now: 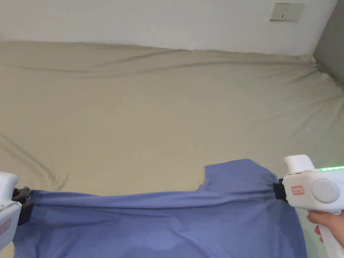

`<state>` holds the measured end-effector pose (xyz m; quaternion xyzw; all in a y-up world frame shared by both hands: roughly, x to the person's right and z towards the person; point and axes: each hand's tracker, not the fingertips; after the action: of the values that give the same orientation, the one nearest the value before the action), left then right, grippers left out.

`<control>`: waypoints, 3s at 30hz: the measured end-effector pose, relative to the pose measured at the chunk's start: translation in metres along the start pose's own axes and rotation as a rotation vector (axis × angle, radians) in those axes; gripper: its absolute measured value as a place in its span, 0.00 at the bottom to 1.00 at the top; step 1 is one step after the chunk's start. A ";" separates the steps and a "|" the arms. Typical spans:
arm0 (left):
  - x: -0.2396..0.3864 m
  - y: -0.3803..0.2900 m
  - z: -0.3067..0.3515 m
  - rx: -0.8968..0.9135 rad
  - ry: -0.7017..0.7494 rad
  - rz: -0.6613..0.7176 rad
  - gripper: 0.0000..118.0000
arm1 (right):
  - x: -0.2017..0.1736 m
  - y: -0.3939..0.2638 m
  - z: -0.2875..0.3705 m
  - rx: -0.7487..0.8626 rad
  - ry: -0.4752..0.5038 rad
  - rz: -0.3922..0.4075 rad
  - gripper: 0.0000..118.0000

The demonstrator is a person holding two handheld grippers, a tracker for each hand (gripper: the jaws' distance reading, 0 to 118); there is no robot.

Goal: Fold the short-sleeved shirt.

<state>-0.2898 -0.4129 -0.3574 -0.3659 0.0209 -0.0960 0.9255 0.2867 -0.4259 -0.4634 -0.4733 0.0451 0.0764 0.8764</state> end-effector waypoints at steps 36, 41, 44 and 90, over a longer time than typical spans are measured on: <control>0.000 -0.177 0.047 -0.382 -0.086 -0.054 0.01 | -0.033 -0.221 0.071 -0.435 0.068 0.109 0.02; 0.005 -0.176 0.034 -0.422 -0.102 -0.076 0.02 | -0.036 -0.221 0.055 -0.462 0.061 0.124 0.04; 0.004 -0.172 0.031 -0.434 -0.108 -0.097 0.18 | -0.036 -0.218 0.058 -0.460 0.051 0.139 0.24; 0.099 -0.003 0.189 0.472 0.036 -0.024 0.00 | -0.186 -0.093 0.264 0.712 -0.146 0.132 0.01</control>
<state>-0.1732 -0.3073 -0.2139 -0.1378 0.0100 -0.1157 0.9836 0.1214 -0.2722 -0.2144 -0.1280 0.0365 0.1460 0.9803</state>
